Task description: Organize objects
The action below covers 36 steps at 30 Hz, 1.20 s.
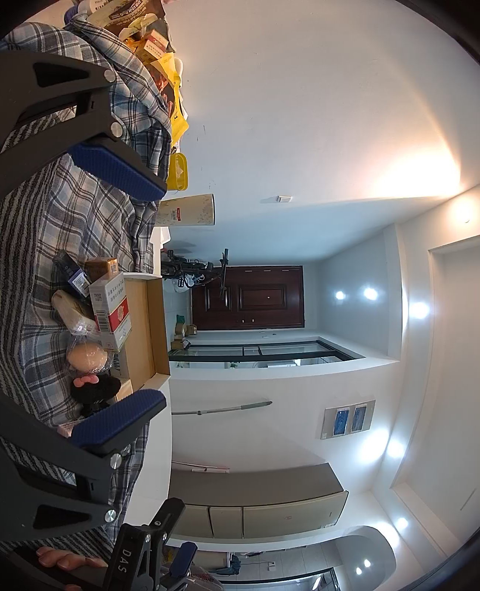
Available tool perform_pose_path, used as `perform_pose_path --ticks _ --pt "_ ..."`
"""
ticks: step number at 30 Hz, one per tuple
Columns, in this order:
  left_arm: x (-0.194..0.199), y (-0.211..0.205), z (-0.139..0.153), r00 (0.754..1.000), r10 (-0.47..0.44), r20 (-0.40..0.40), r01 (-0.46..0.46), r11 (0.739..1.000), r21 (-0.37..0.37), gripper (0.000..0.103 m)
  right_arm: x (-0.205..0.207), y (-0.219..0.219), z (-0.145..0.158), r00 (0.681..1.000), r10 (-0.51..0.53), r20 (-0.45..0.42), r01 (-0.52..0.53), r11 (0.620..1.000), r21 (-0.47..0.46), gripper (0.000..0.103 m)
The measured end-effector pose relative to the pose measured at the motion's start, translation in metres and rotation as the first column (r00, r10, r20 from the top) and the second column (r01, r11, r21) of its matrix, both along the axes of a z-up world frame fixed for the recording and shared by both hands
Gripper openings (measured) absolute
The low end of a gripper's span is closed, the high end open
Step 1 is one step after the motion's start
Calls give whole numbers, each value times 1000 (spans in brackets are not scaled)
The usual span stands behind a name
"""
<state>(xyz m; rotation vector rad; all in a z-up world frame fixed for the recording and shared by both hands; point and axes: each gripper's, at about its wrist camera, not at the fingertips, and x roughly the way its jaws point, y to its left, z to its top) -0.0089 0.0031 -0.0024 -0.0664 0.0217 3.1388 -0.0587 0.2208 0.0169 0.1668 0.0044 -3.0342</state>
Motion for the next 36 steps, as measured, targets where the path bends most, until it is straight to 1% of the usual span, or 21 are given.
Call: perform_pose_path --ticks 6,36 --pt "-2 -2 0 1000 2 14 -2 1000 2 103 0 0 -1 1000 0 0 0 1000 0 103" --pt "-2 -1 -1 1000 7 9 -7 1000 -1 103 0 -2 -2 1000 -2 -3 2 1000 6 103"
